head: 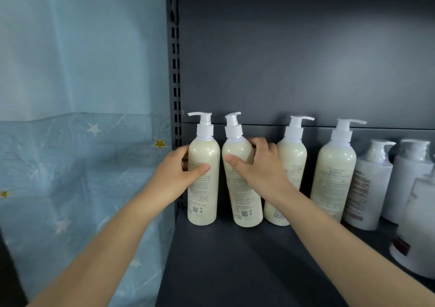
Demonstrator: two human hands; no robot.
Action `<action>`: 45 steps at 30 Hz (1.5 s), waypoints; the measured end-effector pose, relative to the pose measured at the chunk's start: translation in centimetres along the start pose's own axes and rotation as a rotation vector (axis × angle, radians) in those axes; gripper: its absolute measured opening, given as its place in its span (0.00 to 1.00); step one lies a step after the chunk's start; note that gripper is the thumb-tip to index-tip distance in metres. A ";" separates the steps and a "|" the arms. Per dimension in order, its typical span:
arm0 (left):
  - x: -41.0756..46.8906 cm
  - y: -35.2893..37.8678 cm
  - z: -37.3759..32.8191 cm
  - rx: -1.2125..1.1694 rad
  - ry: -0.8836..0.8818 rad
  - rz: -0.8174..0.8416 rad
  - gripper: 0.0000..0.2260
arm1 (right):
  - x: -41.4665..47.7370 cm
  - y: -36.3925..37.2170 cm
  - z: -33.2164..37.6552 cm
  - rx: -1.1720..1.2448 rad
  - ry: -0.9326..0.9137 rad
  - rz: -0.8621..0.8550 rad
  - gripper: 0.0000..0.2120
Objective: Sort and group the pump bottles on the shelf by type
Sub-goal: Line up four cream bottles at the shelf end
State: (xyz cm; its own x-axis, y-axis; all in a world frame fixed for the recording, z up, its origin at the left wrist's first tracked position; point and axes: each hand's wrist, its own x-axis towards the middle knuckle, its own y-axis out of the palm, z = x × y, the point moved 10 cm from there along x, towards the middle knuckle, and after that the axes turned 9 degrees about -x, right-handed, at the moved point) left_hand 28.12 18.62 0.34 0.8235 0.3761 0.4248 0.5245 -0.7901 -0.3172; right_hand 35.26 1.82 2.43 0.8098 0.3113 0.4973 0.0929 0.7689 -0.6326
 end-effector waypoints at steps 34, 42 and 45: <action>-2.2 0.2 2.5 -0.023 -0.067 -0.160 0.20 | -2.0 2.1 -1.8 -0.196 0.064 0.018 0.28; -2.0 1.1 3.2 -0.306 -0.161 0.070 0.19 | -1.9 2.1 -3.2 0.209 0.133 0.179 0.18; -1.8 0.7 3.3 -0.233 -0.095 -0.026 0.19 | -2.0 2.0 -3.4 0.218 0.168 0.099 0.20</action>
State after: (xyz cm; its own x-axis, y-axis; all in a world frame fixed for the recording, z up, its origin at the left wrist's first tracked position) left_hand 27.70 18.99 -3.44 0.8328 0.4329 0.3451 0.4908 -0.8657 -0.0983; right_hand 35.80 0.85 -1.84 0.8948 0.3082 0.3229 -0.1035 0.8470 -0.5215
